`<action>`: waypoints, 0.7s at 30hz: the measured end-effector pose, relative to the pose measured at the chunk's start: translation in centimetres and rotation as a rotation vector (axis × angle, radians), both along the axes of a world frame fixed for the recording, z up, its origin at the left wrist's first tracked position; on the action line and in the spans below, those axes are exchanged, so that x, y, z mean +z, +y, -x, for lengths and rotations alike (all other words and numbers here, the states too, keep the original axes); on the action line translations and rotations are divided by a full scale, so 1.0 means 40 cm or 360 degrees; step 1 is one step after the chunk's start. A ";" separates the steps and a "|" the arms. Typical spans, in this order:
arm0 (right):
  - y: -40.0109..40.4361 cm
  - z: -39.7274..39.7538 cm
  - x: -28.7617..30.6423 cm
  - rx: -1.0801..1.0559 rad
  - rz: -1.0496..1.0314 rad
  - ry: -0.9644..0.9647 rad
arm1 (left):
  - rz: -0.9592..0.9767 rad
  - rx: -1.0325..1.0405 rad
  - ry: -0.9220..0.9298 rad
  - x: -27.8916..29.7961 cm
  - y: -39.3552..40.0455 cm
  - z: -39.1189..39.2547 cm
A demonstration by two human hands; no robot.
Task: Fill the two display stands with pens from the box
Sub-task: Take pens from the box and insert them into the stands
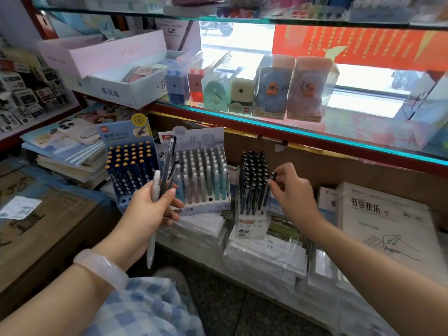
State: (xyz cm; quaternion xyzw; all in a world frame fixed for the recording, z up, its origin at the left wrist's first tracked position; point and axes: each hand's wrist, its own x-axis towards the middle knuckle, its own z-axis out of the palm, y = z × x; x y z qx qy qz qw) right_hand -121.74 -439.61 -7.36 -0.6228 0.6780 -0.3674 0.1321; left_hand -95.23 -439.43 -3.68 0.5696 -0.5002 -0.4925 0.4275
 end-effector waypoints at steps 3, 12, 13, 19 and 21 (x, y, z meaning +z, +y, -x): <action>-0.001 -0.006 0.001 -0.0013 0.0012 0.0040 | -0.0019 0.0083 0.0035 -0.003 0.001 0.005; 0.010 -0.016 -0.036 0.0005 -0.0177 0.0202 | 0.0003 0.0076 -0.0013 -0.004 0.008 -0.002; 0.010 -0.018 -0.041 -0.0014 -0.0209 0.0216 | 0.0010 0.0062 -0.0015 -0.002 0.010 -0.003; -0.006 -0.040 -0.018 0.0004 -0.0359 0.0274 | 0.0002 -0.0085 0.0119 0.009 0.022 -0.003; -0.006 -0.041 0.013 -0.0047 -0.0491 0.0296 | -0.0004 -0.0122 0.0115 0.008 0.026 -0.007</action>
